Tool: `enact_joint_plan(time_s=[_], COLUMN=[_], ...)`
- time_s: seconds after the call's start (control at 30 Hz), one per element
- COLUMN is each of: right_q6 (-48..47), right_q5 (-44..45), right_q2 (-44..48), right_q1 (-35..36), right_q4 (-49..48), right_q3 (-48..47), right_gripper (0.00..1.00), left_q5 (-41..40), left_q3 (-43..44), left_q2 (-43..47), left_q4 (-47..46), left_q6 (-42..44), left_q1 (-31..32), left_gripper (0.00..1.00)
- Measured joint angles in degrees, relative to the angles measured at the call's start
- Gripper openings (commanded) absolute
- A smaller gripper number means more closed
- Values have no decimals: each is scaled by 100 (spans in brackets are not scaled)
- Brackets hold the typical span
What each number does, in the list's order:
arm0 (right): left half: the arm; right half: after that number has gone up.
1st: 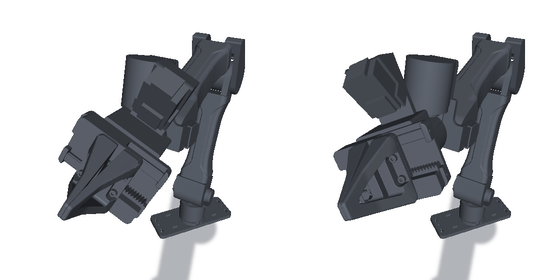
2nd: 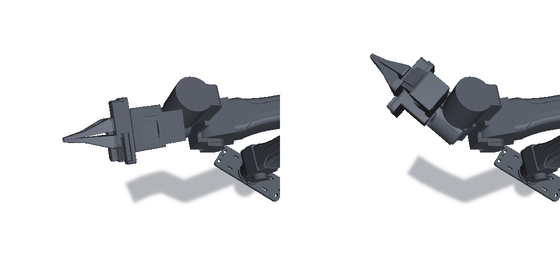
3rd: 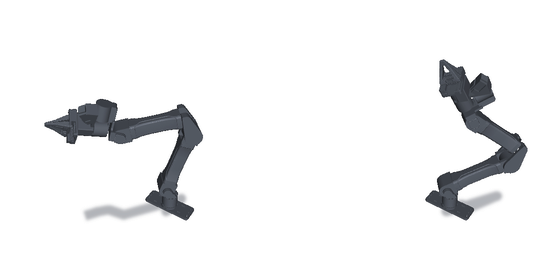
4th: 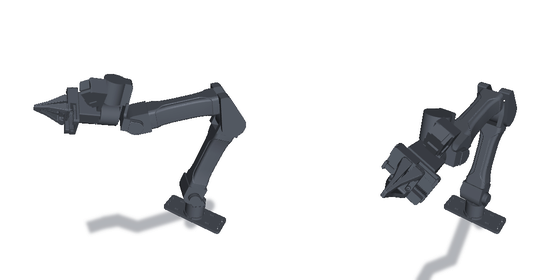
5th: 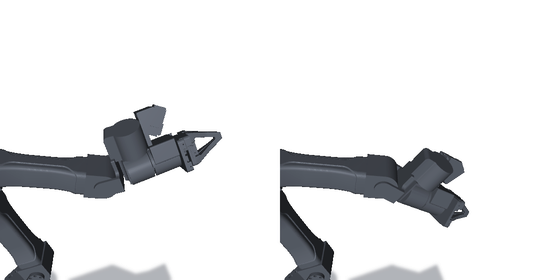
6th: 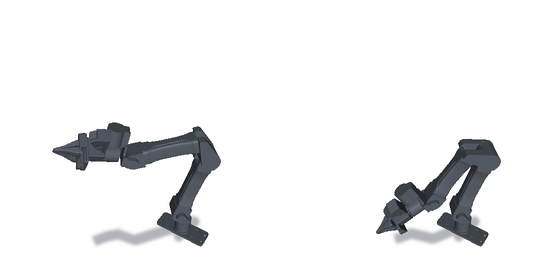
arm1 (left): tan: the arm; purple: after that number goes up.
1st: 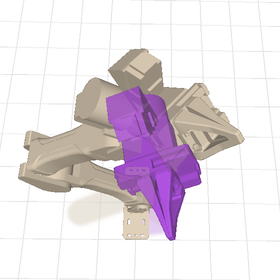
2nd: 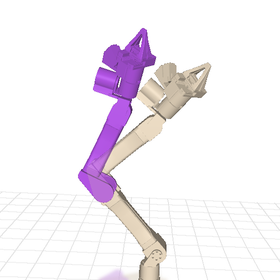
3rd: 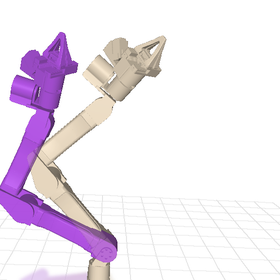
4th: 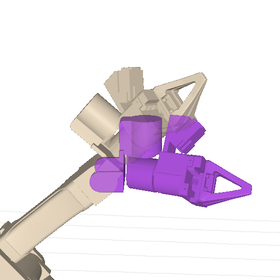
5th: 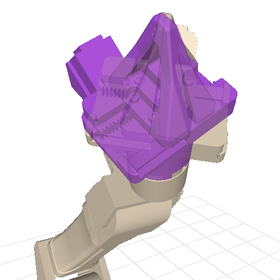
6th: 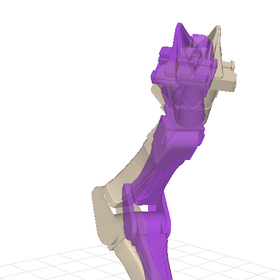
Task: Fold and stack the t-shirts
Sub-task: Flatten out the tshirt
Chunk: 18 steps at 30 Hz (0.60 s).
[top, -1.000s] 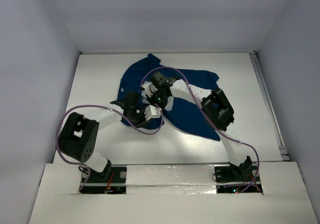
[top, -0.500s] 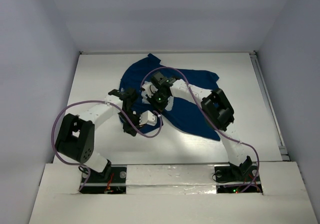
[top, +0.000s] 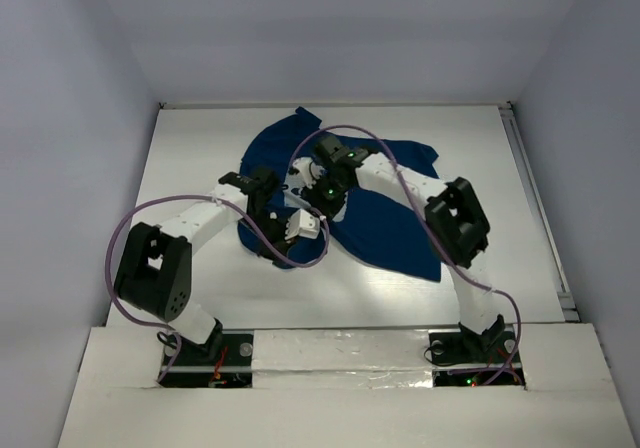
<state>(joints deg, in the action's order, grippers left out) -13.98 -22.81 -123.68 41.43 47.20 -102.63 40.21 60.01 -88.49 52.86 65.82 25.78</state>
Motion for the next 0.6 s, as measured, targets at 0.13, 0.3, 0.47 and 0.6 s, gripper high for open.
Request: enact_joint_plan(time_s=[0.13, 0.3, 0.47, 0.6], right_q6=[20, 50, 42, 7], right_q5=[-4, 33, 24, -66], right_q2=[931, 1996, 2476, 2686], right_q1=[-407, -1189, -1727, -1786], right_q4=[-225, -623, -734, -723], right_q3=[282, 597, 726, 962], right_gripper=[20, 20, 19, 18], left_q5=[26, -37, -229, -433], left_q3=[-212, -424, -472, -568], left_q2=[-133, -203, -278, -295], left_q4=[-188, -409, -852, -1281], left_q6=[-26, -151, -369, -627], left_q1=[0, 0, 0, 0], left_gripper=[0, 0, 0, 0])
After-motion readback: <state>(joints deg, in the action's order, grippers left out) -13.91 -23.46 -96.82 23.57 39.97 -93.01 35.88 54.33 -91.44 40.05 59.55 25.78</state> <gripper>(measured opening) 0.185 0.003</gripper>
